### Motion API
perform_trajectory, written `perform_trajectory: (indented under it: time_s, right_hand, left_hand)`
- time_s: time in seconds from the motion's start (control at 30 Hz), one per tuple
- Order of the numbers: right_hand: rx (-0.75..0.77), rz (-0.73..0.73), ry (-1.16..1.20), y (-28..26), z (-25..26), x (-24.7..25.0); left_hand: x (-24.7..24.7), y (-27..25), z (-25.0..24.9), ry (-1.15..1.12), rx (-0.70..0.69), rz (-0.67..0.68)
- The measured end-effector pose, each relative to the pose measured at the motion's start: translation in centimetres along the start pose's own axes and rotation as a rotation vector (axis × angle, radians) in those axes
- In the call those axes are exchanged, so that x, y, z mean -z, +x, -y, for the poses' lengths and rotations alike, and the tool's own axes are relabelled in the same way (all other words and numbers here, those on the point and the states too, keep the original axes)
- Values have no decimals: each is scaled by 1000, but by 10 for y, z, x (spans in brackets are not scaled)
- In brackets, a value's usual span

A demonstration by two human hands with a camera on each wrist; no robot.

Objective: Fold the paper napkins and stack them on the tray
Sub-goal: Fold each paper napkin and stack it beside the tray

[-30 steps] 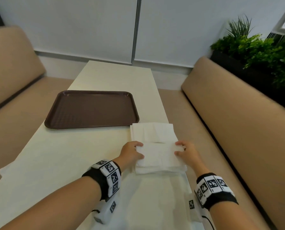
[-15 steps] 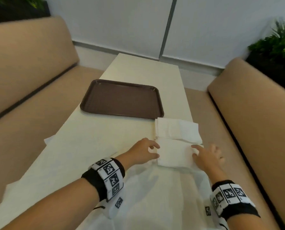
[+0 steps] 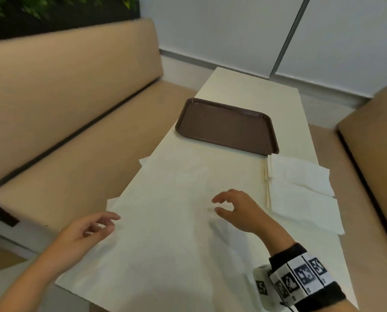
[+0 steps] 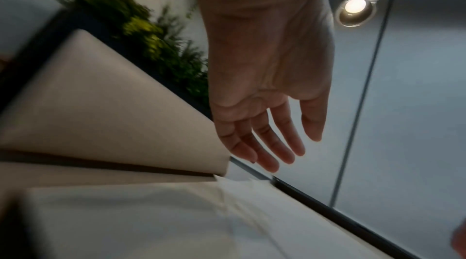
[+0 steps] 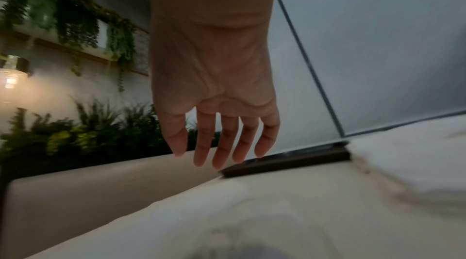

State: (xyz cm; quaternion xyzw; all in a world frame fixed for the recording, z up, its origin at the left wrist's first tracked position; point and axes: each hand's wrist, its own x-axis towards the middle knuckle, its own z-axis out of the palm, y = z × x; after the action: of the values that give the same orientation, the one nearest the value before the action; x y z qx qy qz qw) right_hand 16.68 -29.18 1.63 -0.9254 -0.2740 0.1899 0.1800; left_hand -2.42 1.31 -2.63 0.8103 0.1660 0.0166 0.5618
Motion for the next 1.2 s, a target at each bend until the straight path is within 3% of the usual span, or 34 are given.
perform_trajectory:
  time_s: [0.17, 0.33, 0.6, 0.9, 0.97, 1.07, 1.2]
  right_hand:
    - [81, 256, -195, 15, 53, -46]
    - [239, 417, -439, 3, 67, -74]
    - [330, 293, -371, -6, 61, -80]
    - [256, 388, -258, -6, 58, -79]
    - [267, 298, -175, -7, 59, -76]
    - [438, 22, -42, -5, 67, -58]
    - [484, -237, 96, -5, 91, -4]
  left_hand:
    - [23, -26, 18, -28, 13, -86]
    - [32, -38, 39, -116, 27, -151]
    - [35, -38, 50, -128, 64, -121]
    - [42, -33, 55, -151, 71, -122]
    - [44, -32, 54, -142, 66, -124]
    - [46, -29, 46, -97, 41, -132]
    - [48, -8, 13, -92, -18, -105]
